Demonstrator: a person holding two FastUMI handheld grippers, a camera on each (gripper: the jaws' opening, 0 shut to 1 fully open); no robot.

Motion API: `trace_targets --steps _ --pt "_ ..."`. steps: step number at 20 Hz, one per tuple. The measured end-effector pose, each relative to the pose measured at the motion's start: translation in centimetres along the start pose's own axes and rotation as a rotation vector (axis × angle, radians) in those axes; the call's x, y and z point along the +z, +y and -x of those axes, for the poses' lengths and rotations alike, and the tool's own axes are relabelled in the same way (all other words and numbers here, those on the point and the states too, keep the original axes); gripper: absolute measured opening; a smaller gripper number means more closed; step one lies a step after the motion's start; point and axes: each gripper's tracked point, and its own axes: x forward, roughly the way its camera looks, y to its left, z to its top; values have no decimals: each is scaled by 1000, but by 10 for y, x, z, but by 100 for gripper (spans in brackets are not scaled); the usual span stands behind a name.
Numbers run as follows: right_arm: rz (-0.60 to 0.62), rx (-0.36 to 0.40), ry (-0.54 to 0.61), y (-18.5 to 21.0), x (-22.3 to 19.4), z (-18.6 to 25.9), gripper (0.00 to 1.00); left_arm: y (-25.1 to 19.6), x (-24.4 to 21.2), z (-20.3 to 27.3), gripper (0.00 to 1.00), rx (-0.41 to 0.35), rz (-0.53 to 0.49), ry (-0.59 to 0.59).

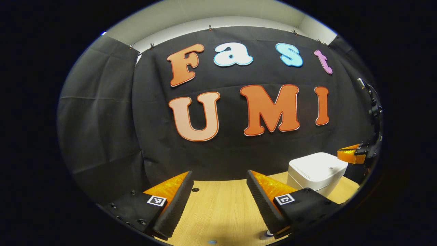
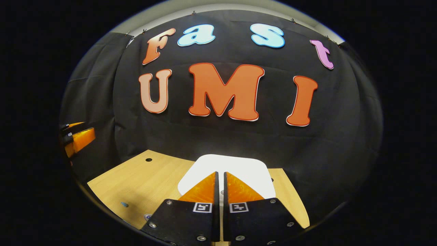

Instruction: Press the lid of the desktop garbage bin to open it, pick up the crumpled paper on the desktop and throw it into the bin, then pick up the pop can on the desktop and drop it into the bin, and finally close the garbage bin lid.

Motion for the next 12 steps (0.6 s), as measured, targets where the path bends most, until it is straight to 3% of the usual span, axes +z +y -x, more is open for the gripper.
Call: trace_targets --steps 2,12 --pt "-18 36 22 4 -8 -6 1 3 -2 2 99 23 -7 8" --pt "-6 75 142 3 -37 -34 1 14 -23 17 99 125 -9 81"
